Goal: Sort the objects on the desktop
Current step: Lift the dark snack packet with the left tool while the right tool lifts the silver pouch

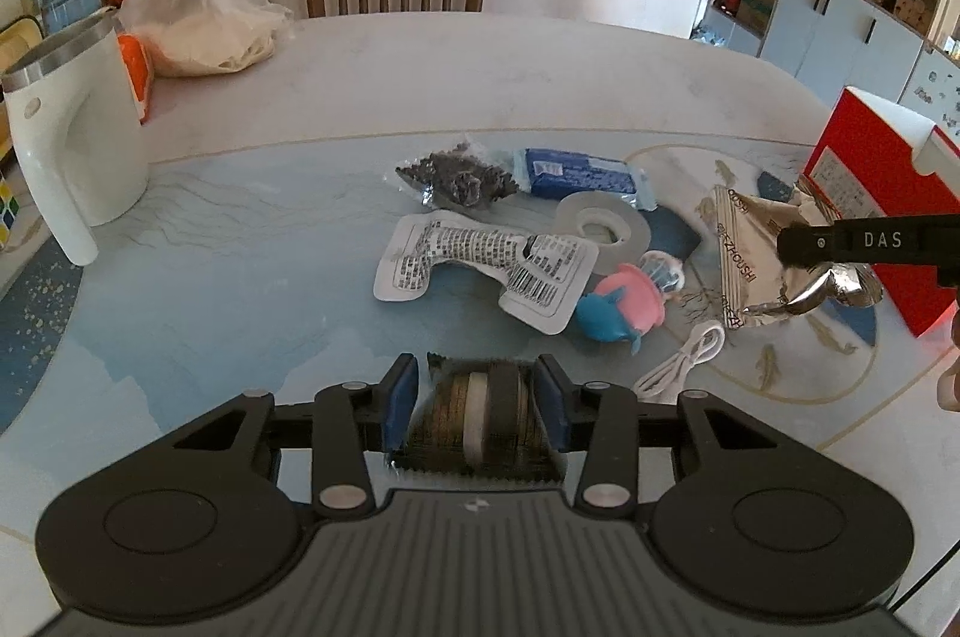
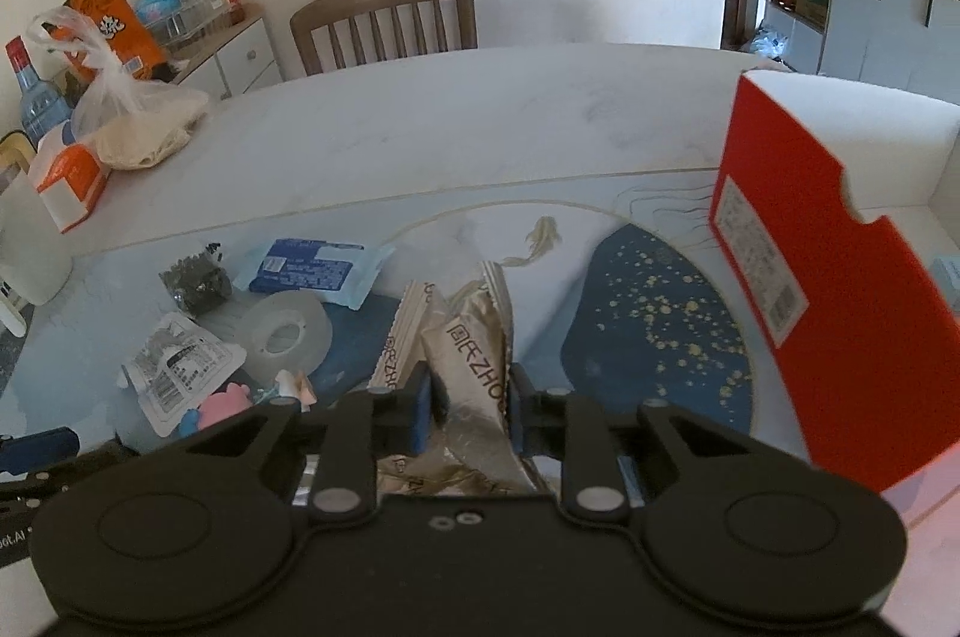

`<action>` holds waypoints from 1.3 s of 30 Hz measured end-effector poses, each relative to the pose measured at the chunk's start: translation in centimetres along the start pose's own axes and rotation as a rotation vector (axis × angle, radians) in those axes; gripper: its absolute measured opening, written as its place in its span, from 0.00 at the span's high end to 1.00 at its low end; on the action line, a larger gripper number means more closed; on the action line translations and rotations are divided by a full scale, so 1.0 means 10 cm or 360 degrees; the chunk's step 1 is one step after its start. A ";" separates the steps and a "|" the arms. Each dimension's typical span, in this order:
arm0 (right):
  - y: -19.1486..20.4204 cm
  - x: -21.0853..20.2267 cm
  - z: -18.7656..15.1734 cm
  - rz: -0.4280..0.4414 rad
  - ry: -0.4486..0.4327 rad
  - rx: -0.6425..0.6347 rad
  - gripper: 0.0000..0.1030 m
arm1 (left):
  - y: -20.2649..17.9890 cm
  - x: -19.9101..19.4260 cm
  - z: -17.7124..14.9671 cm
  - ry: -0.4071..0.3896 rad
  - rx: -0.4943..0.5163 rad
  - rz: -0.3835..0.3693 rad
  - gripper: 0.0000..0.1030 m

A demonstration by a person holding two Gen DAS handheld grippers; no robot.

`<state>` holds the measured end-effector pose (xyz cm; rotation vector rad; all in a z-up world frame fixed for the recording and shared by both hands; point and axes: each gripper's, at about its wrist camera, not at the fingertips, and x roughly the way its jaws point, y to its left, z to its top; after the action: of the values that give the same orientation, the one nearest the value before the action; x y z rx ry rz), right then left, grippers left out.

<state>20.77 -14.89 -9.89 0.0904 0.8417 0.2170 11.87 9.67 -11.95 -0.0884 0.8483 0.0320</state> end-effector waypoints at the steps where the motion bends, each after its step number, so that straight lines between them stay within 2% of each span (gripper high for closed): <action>1: -0.01 -0.03 0.00 0.0003 -0.0004 0.0003 0.77 | -0.01 -0.03 0.01 -0.0003 0.0003 -0.0005 0.63; 3: -0.01 -0.09 0.00 0.0009 -0.0009 0.0000 0.77 | -0.01 -0.06 0.02 -0.0008 0.0007 -0.0016 0.63; 9: 0.00 -0.29 -0.07 0.0042 -0.0025 0.0013 0.78 | 0.01 -0.08 -0.02 0.0021 -0.0001 -0.0035 0.74; 17: 0.00 -0.44 -0.14 0.0088 -0.0018 0.0014 0.78 | -0.02 -0.12 -0.09 -0.0007 0.0060 -0.0044 0.72; 18: 0.00 -0.45 -0.15 0.0091 -0.0016 0.0017 0.78 | -0.04 -0.12 -0.09 -0.0014 0.0067 -0.0032 0.66; 19: 0.01 -0.47 -0.17 0.0092 -0.0015 0.0019 0.77 | -0.05 -0.12 -0.09 -0.0020 0.0073 -0.0040 0.47; 21: 0.01 -0.49 -0.19 0.0098 -0.0010 0.0022 0.77 | -0.08 -0.11 -0.09 -0.0031 0.0086 -0.0056 0.25; 24: 0.01 -0.52 -0.24 0.0095 0.0000 0.0019 0.77 | -0.10 -0.08 -0.11 -0.0013 0.0119 -0.0080 0.25; 31: -0.02 -0.53 -0.30 0.0082 0.0013 0.0037 0.77 | -0.06 0.11 -0.24 0.0091 0.0146 -0.0015 0.26; 36: -0.04 -0.53 -0.31 0.0075 0.0019 0.0045 0.77 | -0.01 0.12 -0.29 0.0090 0.0121 -0.0012 0.26; 38: -0.04 -0.53 -0.32 0.0074 0.0024 0.0048 0.77 | -0.01 0.11 -0.30 0.0077 0.0118 -0.0012 0.30; 39: -0.04 -0.53 -0.32 0.0073 0.0025 0.0048 0.77 | 0.00 0.11 -0.30 0.0070 0.0118 -0.0011 0.35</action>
<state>15.02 -16.45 -8.26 0.1366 0.8594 0.2482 10.39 9.36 -14.75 -0.0227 0.8925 -0.0078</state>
